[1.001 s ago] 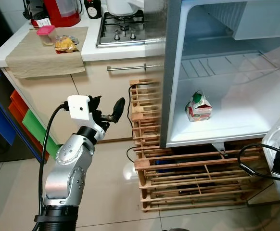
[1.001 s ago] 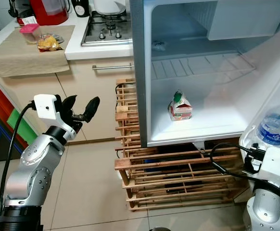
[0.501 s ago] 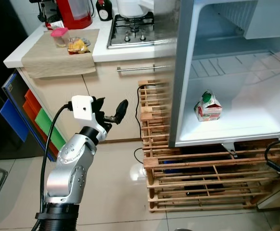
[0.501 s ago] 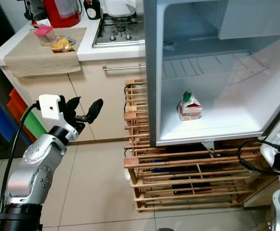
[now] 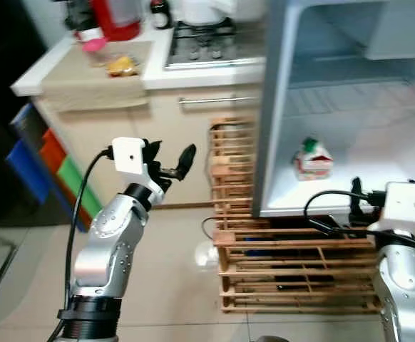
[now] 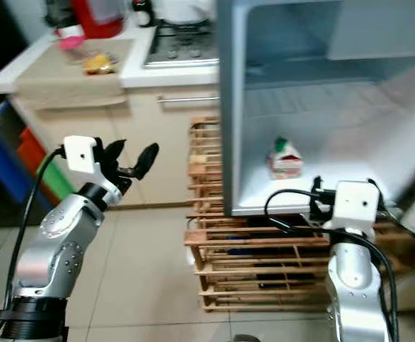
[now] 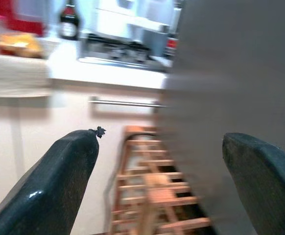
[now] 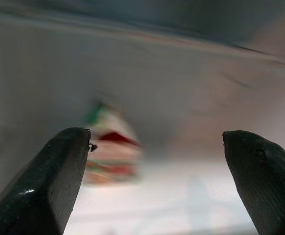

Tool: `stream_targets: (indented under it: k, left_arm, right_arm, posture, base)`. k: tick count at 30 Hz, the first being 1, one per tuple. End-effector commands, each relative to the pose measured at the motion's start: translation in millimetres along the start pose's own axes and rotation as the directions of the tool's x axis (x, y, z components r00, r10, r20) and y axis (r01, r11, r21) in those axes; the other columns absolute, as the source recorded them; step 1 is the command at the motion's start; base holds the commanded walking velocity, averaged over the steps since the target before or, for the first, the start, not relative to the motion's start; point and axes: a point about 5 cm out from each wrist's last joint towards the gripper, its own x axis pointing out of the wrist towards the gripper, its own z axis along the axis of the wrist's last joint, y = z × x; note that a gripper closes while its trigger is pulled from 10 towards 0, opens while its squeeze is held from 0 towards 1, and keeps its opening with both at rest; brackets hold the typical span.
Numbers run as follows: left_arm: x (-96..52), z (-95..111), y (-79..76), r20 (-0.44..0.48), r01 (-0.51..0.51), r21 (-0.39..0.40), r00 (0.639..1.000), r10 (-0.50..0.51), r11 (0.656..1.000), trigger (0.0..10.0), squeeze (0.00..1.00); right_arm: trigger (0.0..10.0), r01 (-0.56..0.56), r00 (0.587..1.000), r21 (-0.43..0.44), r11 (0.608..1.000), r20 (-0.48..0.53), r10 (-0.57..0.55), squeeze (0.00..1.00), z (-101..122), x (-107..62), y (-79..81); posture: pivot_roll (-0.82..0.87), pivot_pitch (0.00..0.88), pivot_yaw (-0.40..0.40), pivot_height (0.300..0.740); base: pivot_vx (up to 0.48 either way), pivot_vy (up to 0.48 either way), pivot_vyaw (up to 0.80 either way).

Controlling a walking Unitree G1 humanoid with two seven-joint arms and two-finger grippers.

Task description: Restocking fridge

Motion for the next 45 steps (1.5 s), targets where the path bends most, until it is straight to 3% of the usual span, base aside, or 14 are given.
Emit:
stream_targets:
  k: [1,12,18,23,27,31,32,35,45]
  left_arm:
    - [-2.3,-3.0,4.2,-0.018,-0.022,0.012,1.000,0.023,1.000,10.0,0.00]
    - [-1.3,-3.1,9.1,-0.041,0.019,0.042,0.999,-0.017,0.999,10.0,0.00]
    - [3.7,-3.7,13.7,-0.064,0.041,0.059,0.997,-0.037,0.997,10.0,0.00]
    - [7.2,-5.1,20.3,-0.059,-0.044,0.145,0.997,0.053,0.988,10.0,0.00]
    - [3.3,-7.7,15.9,-0.067,-0.032,0.108,0.997,0.039,0.994,10.0,0.00]
    - [1.9,-7.0,12.7,-0.055,-0.025,0.127,0.998,0.032,0.992,10.0,0.00]
    - [4.6,-1.7,7.0,-0.027,0.011,0.177,1.000,-0.006,0.984,10.0,0.00]
    - [8.7,4.5,3.5,-0.003,0.036,0.197,0.999,-0.036,0.980,10.0,0.00]
    - [14.4,8.2,1.7,0.010,0.043,0.179,0.999,-0.045,0.983,10.0,0.00]
  right_arm:
    - [10.0,-0.043,0.999,0.024,0.999,0.000,0.043,0.00,-1.5,1.1,7.9]
    - [10.0,-0.094,0.996,0.031,0.995,-0.004,0.095,0.00,-5.8,5.5,20.1]
    - [10.0,-0.102,0.995,0.041,0.994,0.001,0.102,0.00,-8.0,6.9,23.8]
    - [10.0,-0.105,0.994,0.052,0.993,0.007,0.105,0.00,-8.9,6.4,26.2]
    - [10.0,-0.102,0.995,0.060,0.993,0.009,0.102,0.00,-10.8,5.0,26.6]
    - [10.0,-0.110,0.994,0.063,0.992,0.005,0.110,0.00,-12.7,6.0,29.3]
    - [10.0,-0.112,0.994,0.080,0.990,0.016,0.111,0.00,-10.4,9.0,31.9]
    - [10.0,-0.113,0.994,0.099,0.989,0.023,0.111,0.00,-8.2,11.7,33.4]
    - [10.0,-0.110,0.993,0.091,0.990,0.044,0.106,0.00,-3.7,19.0,36.8]
  posture:
    - [-0.17,0.000,0.093,0.740]
    - [-0.15,0.000,0.078,0.740]
    - [-0.16,0.000,0.091,0.740]
    - [-0.16,0.000,0.095,0.740]
    - [-0.16,0.000,0.093,0.740]
    - [-0.16,0.000,0.092,0.740]
    - [-0.15,0.000,0.088,0.740]
    - [-0.14,0.000,0.086,0.740]
    - [-0.14,0.000,0.094,0.740]
  base:
    - [0.000,0.424,0.77]
    - [0.000,0.464,0.76]
    - [0.000,0.480,0.00]
    - [0.000,0.288,0.00]
    - [0.079,0.091,0.00]
    - [0.366,0.309,0.00]
    - [0.398,0.270,0.00]
    - [0.396,0.271,0.00]
    - [0.401,0.263,-0.64]
